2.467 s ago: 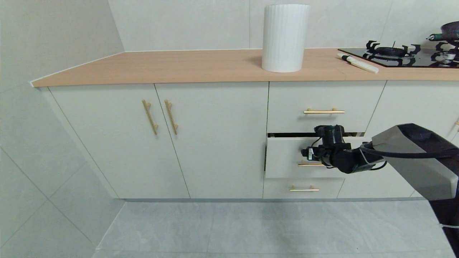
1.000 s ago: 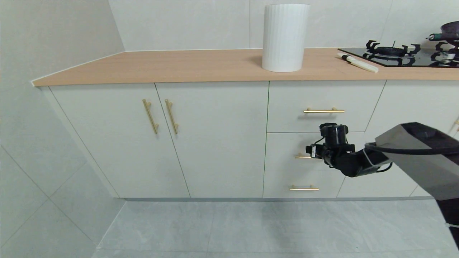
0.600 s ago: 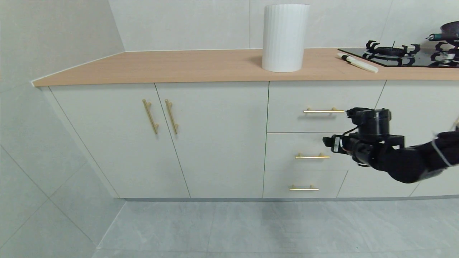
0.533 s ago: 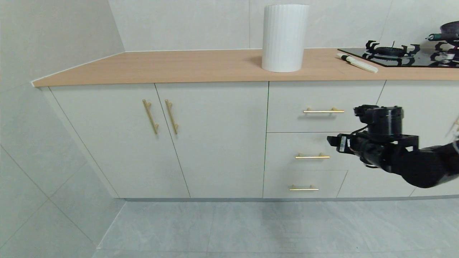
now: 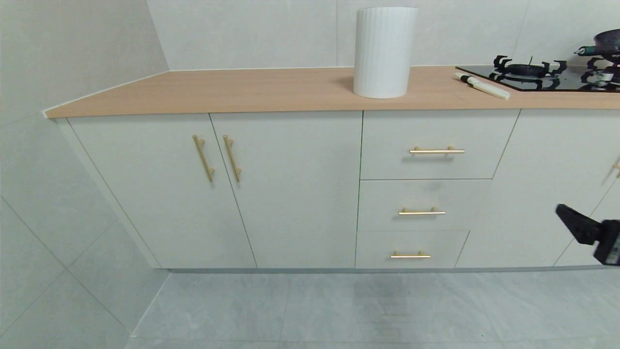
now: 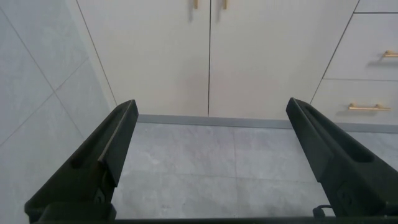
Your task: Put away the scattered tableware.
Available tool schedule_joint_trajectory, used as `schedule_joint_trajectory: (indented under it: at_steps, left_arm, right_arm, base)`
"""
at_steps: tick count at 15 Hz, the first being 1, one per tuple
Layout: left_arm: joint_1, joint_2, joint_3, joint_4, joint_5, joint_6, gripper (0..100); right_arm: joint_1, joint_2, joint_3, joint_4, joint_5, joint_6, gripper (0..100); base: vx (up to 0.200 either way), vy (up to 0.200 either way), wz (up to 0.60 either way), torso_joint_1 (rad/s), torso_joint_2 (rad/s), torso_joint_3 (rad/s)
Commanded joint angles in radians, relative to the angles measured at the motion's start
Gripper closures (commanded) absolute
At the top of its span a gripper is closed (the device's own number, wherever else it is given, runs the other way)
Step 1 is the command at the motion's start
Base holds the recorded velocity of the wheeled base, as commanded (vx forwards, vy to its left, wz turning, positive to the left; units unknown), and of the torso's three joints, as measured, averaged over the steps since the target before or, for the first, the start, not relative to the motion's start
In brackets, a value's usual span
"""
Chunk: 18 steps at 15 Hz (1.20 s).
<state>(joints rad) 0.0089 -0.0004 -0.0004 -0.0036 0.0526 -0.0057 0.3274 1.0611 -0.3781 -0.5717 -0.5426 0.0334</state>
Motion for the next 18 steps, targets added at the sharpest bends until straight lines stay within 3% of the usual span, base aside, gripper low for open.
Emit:
schedule_joint_trajectory:
  at_steps: [1, 3, 8, 11, 13, 15, 18]
  left_arm:
    - [0.0, 0.0, 0.0, 0.001, 0.0, 0.0, 0]
    - [0.0, 0.0, 0.0, -0.001, 0.0, 0.0, 0]
    - [0.0, 0.0, 0.0, -0.001, 0.0, 0.0, 0]
    - [0.0, 0.0, 0.0, -0.001, 0.0, 0.0, 0]
    - [0.0, 0.0, 0.0, -0.001, 0.0, 0.0, 0]
    - [0.0, 0.0, 0.0, 0.001, 0.0, 0.0, 0]
    - [0.0, 0.0, 0.0, 0.001, 0.0, 0.0, 0]
  right_arm:
    - [-0.054, -0.463, 0.214, 0.136, -0.051, -0.095, 0]
    - [-0.153, -0.653, 0.237, 0.277, -0.037, -0.101, 0]
    - [-0.266, -0.969, 0.255, 0.53, -0.023, -0.112, 0]
    - [-0.334, -1.058, 0.327, 0.543, -0.007, -0.112, 0]
    - [-0.334, -1.061, 0.377, 0.516, 0.004, -0.098, 0]
    - [-0.334, -1.061, 0.375, 0.523, 0.243, 0.023, 0]
    - [-0.334, -1.06, 0.375, 0.538, 0.392, 0.066, 0]
  base:
    - [0.0, 0.0, 0.0, 0.0, 0.0, 0.0]
    - [0.0, 0.0, 0.0, 0.0, 0.0, 0.0]
    - [0.0, 0.0, 0.0, 0.0, 0.0, 0.0]
    - [0.0, 0.0, 0.0, 0.0, 0.0, 0.0]
    - [0.0, 0.0, 0.0, 0.0, 0.0, 0.0]
    - [0.0, 0.0, 0.0, 0.0, 0.0, 0.0]
    - [0.0, 0.0, 0.0, 0.0, 0.0, 0.0]
